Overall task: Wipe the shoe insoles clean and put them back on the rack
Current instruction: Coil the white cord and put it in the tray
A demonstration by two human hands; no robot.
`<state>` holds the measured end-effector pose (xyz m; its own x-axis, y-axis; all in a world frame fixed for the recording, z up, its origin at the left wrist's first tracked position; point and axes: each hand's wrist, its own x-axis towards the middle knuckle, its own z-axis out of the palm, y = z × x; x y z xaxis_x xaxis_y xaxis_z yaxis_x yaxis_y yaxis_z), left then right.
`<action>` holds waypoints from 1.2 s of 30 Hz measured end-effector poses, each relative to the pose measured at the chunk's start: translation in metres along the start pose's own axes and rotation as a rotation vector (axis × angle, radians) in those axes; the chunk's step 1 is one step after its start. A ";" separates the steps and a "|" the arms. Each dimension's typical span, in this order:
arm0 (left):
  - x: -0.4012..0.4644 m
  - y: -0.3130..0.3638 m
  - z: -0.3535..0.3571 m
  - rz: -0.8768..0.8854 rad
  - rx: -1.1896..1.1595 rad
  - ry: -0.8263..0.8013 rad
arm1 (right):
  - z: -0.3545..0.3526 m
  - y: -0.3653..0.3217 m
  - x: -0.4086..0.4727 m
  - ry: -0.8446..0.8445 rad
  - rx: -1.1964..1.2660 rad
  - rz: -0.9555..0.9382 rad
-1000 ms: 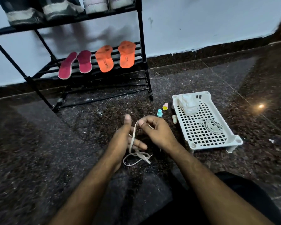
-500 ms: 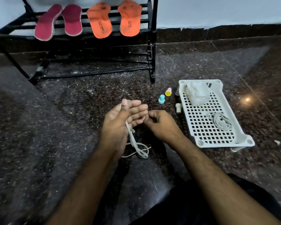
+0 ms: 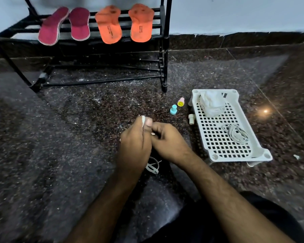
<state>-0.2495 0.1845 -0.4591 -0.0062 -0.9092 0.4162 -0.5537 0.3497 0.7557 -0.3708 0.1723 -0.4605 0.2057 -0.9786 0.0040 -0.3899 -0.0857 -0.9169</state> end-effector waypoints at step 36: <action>0.028 0.005 -0.024 -0.727 -1.339 -0.172 | -0.020 -0.013 -0.007 -0.209 0.587 0.429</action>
<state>-0.2322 0.1657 -0.4316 -0.2196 -0.9496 -0.2237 0.6528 -0.3134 0.6896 -0.3852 0.1768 -0.4405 0.3328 -0.8426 -0.4234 0.0559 0.4658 -0.8831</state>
